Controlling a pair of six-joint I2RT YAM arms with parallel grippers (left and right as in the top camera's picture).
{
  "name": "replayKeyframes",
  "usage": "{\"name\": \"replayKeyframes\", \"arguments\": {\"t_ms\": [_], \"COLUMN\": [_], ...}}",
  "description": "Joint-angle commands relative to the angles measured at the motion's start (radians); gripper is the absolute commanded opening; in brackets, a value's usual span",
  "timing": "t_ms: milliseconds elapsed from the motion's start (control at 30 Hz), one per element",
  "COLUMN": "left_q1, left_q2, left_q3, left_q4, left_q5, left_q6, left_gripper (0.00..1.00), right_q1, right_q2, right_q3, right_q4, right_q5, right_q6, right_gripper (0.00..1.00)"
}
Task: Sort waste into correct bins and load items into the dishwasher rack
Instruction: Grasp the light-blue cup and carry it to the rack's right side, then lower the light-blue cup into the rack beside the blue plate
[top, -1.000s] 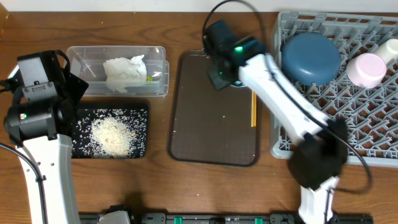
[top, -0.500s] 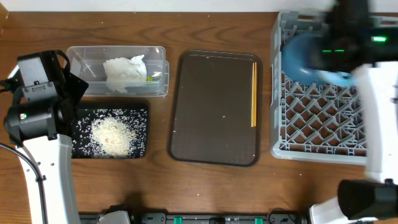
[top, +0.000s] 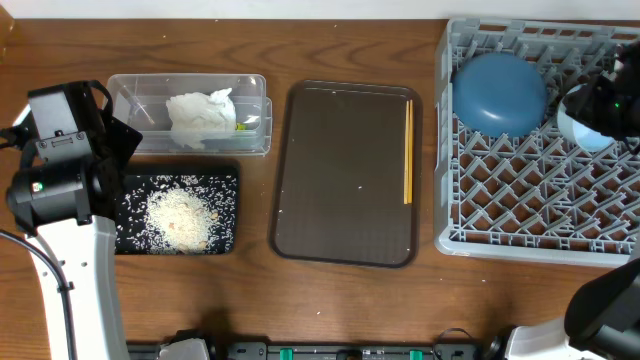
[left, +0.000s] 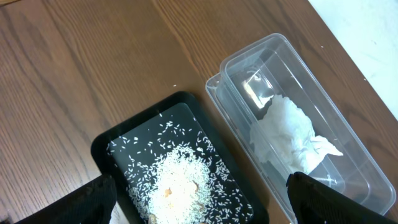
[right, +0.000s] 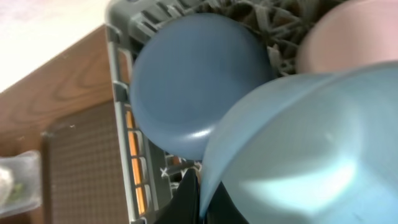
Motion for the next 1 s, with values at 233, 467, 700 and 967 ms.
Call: {"name": "replayKeyframes", "arguments": {"t_ms": [233, 467, 700, 967], "left_q1": [0.005, 0.005, 0.006, 0.006], "left_q2": [0.004, 0.004, 0.004, 0.004], "left_q3": [-0.003, -0.003, -0.003, -0.003], "left_q4": [-0.003, -0.003, -0.003, -0.003], "left_q5": [-0.02, -0.02, -0.02, -0.02], "left_q6": [-0.013, -0.013, -0.013, -0.013], "left_gripper": [0.9, 0.9, 0.9, 0.9], "right_q1": [-0.207, -0.297, -0.327, -0.327], "right_q2": [-0.008, -0.005, -0.005, -0.005], "right_q3": [-0.286, -0.442, -0.468, -0.479], "right_q4": [0.273, 0.484, 0.595, 0.513], "right_q5": [-0.496, -0.757, -0.944, -0.839], "right_q6": [-0.056, -0.055, -0.046, -0.042], "right_gripper": [0.01, 0.01, 0.01, 0.01]}}
